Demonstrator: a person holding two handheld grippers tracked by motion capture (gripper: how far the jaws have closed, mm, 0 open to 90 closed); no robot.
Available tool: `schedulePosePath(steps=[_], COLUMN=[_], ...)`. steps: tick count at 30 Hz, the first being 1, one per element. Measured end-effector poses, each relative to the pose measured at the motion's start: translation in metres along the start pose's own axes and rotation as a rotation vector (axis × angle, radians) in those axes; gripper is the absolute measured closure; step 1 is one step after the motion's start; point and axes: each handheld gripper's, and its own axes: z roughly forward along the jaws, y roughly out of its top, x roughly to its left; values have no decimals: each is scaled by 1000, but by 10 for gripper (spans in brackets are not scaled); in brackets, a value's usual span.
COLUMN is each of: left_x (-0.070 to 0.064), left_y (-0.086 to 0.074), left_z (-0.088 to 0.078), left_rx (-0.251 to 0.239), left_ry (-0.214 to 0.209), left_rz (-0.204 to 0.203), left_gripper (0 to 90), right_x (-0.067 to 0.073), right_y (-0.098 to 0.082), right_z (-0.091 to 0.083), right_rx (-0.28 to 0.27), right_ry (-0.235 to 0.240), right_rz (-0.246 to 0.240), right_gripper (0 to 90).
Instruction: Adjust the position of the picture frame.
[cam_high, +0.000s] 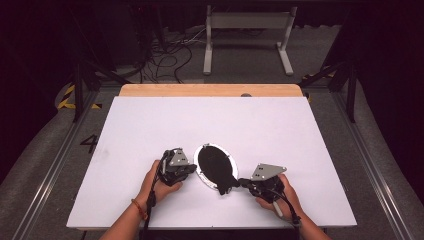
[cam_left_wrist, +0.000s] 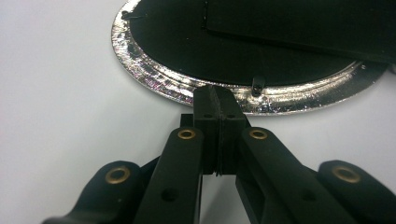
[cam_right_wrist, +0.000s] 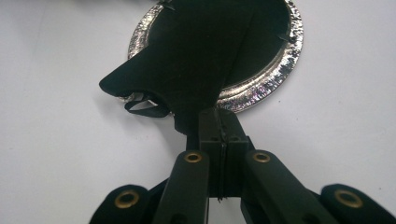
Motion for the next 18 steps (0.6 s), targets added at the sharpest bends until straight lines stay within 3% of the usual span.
schedulePosePath(steps=[10,15,18], left_x=[1,-6,-5], left_y=[12,20,20], left_z=[14,21,21], left_rx=[-9,-9,-9], left_ry=[13,44,33], left_rz=[22,29,22], left_gripper=[898,898,892], right_x=[9,16,17], right_y=[-5,-8,-8], right_z=[-6,-9,-10], right_rx=[2,2,5], right_ry=[7,18,17], right_rz=[5,9,4], right_gripper=[900,900,900])
